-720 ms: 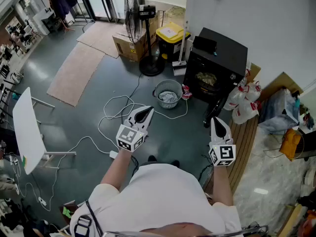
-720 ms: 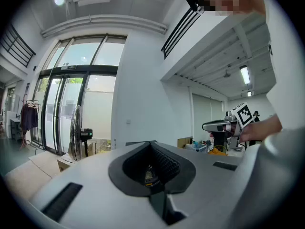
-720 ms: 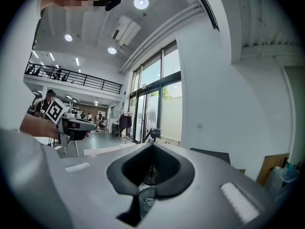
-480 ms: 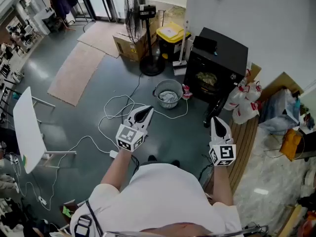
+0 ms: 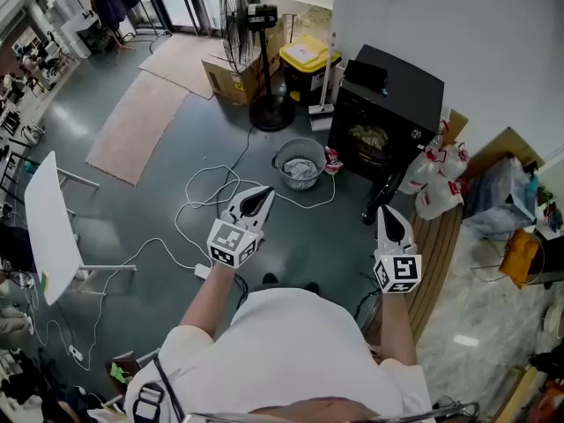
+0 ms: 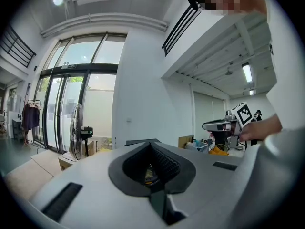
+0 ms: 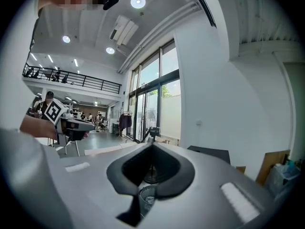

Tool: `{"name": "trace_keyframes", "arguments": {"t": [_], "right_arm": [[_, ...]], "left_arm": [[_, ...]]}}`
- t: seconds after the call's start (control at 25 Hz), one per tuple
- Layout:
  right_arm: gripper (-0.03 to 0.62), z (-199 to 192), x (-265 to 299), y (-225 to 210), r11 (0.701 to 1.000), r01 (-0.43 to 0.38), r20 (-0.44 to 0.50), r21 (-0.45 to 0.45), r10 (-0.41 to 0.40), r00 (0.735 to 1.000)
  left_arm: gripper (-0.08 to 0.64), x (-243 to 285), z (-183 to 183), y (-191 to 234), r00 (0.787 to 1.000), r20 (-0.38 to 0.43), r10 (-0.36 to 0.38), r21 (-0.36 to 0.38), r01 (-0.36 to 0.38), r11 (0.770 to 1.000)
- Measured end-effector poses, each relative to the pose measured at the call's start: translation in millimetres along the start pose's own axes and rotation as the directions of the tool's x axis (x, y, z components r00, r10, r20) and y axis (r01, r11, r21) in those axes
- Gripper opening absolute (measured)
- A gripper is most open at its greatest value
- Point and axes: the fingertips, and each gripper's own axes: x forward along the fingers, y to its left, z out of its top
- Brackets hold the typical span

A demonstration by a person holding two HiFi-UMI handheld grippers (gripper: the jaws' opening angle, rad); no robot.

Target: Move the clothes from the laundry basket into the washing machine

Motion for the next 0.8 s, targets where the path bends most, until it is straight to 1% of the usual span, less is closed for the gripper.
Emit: {"name": "trace_keyframes", "arguments": {"t": [0.44, 0.64, 0.8], "right_arm": [[0.011, -23.0, -6.1, -38.5, 1.000, -0.028, -0.048, 0.011, 0.028, 0.998], [0.011, -40.8, -10.9, -51.9, 0.999, -0.047, -0.067, 0.021, 0.048, 0.997], [0.011, -45.4, -8.1, -60.6, 0.998, -0.057, -0.066, 0.019, 0.059, 0.996]], "left_arm": [[0.005, 31.1, -6.2, -28.3, 0.999, -0.027, 0.023, 0.000, -0.023, 1.000], [0.005, 45.0, -18.5, -45.8, 0.999, -0.045, 0.029, -0.008, -0.029, 1.000], [0.005, 55.3, -25.1, -52.3, 0.998, -0.059, 0.026, -0.014, -0.027, 1.000]]}}
